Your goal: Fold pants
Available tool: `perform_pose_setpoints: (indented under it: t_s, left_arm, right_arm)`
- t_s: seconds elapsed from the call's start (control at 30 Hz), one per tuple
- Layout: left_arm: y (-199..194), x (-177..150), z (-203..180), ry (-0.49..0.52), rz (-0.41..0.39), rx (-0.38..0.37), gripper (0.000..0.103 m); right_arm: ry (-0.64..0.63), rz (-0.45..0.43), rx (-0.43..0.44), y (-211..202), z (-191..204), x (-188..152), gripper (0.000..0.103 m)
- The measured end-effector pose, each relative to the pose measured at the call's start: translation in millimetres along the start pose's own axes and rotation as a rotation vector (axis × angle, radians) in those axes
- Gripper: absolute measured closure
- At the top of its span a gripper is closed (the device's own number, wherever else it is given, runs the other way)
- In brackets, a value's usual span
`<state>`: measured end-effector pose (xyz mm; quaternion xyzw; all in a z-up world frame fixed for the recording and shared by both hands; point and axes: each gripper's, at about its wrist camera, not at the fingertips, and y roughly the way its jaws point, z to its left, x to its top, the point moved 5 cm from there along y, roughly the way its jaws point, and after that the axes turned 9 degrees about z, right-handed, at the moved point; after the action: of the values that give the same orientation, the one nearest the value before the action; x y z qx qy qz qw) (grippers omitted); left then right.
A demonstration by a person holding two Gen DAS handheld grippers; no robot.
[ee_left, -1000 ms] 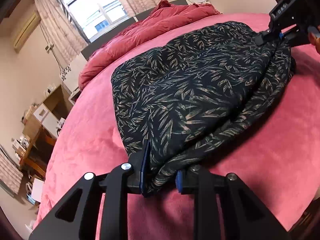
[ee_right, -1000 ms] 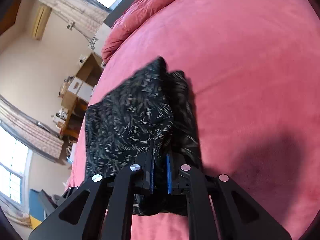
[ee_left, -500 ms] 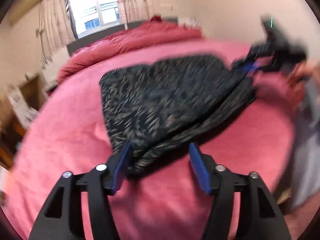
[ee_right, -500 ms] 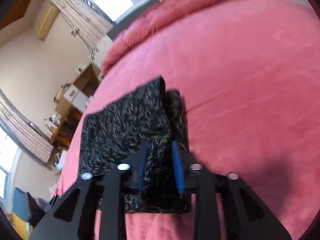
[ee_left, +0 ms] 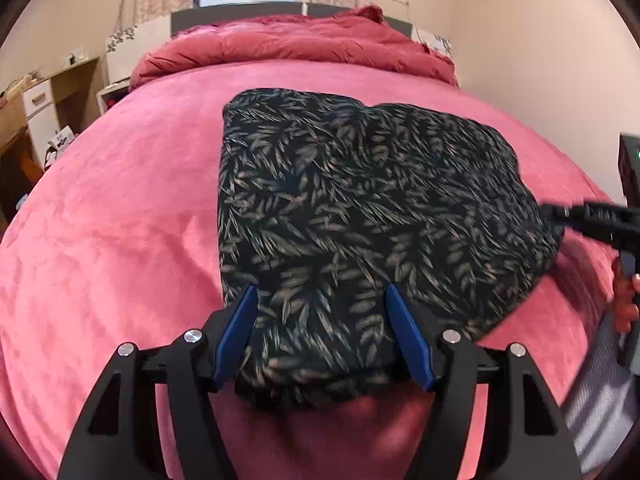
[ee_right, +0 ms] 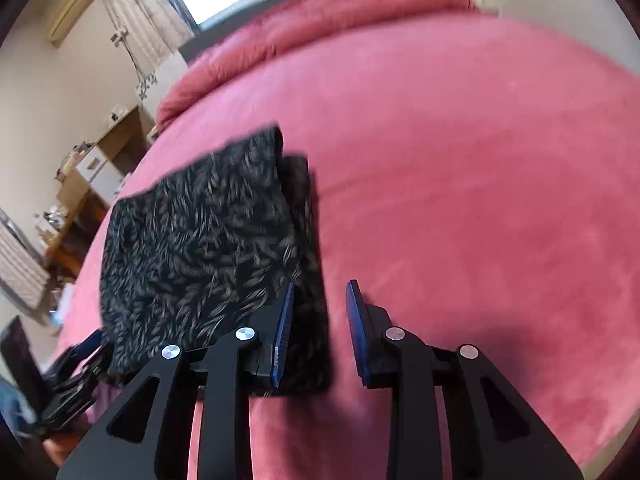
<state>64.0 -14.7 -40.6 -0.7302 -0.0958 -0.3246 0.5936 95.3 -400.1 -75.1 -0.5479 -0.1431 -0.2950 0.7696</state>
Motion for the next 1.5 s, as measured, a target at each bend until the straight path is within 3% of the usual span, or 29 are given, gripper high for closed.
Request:
perform_pose_setpoints:
  t_s: [0.1,0.17,0.27,0.33,0.47,0.53,0.63,0.7,0.8,0.9,1.0,1.17,1.27,1.33,1.5]
  left_arm:
    - [-16,14,3,0.01,-0.011,-0.018,0.035]
    - [-25,36,4,0.018,-0.028,-0.035,0.029]
    - [-20,82,4,0.027,-0.014,-0.041,0.028]
    - [-7,109,1,0.026,0.013,-0.045,0.028]
    - [33,140,-10,0.068,0.079,0.044,0.031]
    - [51,143,-14,0.106,0.109,0.102,0.037]
    - [75,147,-5,0.079,0.11,0.126,0.034]
    - [88,152,9,-0.01,0.097,0.101,0.025]
    - [103,154,24,-0.11,0.071,0.04,0.022]
    - [109,155,17,-0.062,0.06,0.103,0.02]
    - [107,153,21,-0.079,0.058,0.068,0.02]
    - [97,147,17,-0.059,0.055,0.109,0.02]
    - [85,140,20,-0.088,0.04,0.115,0.015]
    - [79,134,21,-0.098,0.033,0.117,0.014]
    - [67,121,16,-0.095,0.037,0.135,0.008]
  right_arm:
    - [-0.045,-0.121,0.048,-26,13,14,0.077]
    - [-0.114,-0.161,0.079,-37,29,24,0.077]
    - [-0.236,-0.092,0.059,-22,62,46,0.077]
    - [-0.25,-0.037,0.071,-6,71,55,0.077]
    - [-0.337,0.001,0.046,16,90,71,0.077]
    - [-0.364,0.008,0.027,25,93,76,0.077]
    - [-0.348,0.032,-0.008,49,91,81,0.077]
    - [-0.333,0.046,-0.026,70,87,82,0.078]
    - [-0.326,-0.008,-0.027,84,82,85,0.078]
    - [-0.314,-0.017,-0.044,87,81,88,0.078]
    - [-0.304,-0.022,-0.03,88,79,88,0.078]
    - [-0.334,-0.071,-0.005,73,81,79,0.078]
    - [-0.373,-0.11,-0.022,59,83,72,0.07]
    - [-0.384,-0.129,-0.048,51,85,67,0.055]
    - [-0.346,-0.118,-0.072,45,75,60,0.054]
